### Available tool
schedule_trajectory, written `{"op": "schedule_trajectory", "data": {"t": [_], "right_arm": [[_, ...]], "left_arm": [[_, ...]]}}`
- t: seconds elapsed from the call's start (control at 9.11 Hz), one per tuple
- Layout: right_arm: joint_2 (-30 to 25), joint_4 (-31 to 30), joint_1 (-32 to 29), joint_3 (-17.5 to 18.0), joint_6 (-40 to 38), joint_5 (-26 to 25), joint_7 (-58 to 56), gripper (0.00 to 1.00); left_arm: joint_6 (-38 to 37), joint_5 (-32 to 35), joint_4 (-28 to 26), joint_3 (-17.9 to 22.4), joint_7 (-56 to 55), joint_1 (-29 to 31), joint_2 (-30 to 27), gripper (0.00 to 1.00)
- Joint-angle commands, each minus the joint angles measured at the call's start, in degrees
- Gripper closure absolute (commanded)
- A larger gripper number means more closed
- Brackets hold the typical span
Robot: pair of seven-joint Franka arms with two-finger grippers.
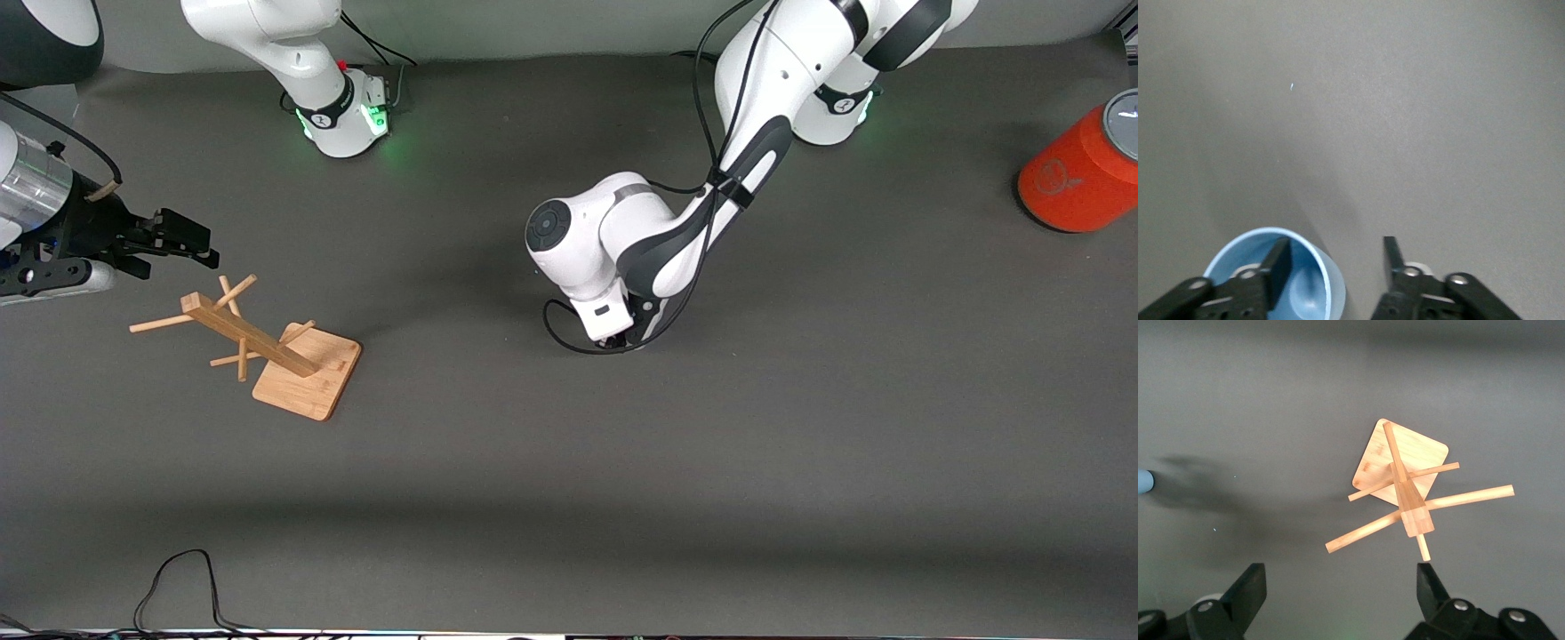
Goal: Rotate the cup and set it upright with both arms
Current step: 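Lift and rotate the blue cup upright with the left gripper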
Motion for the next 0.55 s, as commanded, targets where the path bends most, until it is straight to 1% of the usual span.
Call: {"op": "schedule_trajectory", "data": {"t": [0.0,0.11,0.33,0.44], "right_arm": [[0.2,2.1,0.2,-0.8,-0.5,0.4,-0.2,0.00],[0.2,2.4,0.3,-0.7,-1.3,0.4,-0.4,0.00],[0.5,2.6,0.3,-0.7,-1.3,0.4,-0.4,0.00],[0.5,2.6,0.4,-0.7,-1.3,0.3,-0.3,0.00]], "left_arm": [[-3.5,-0.9,0.7,0.0,4.2,-0.8,-1.0,0.00],[-3.9,-3.1,0.8,0.0,8.1,-0.6,-2.0,0.00],[-7.2,-8.4,3.0,0.0,15.5,0.2,-5.3,0.00],[-9.8,-11.3,3.5,0.1,25.0,2.2,-7.6,0.00]]}}
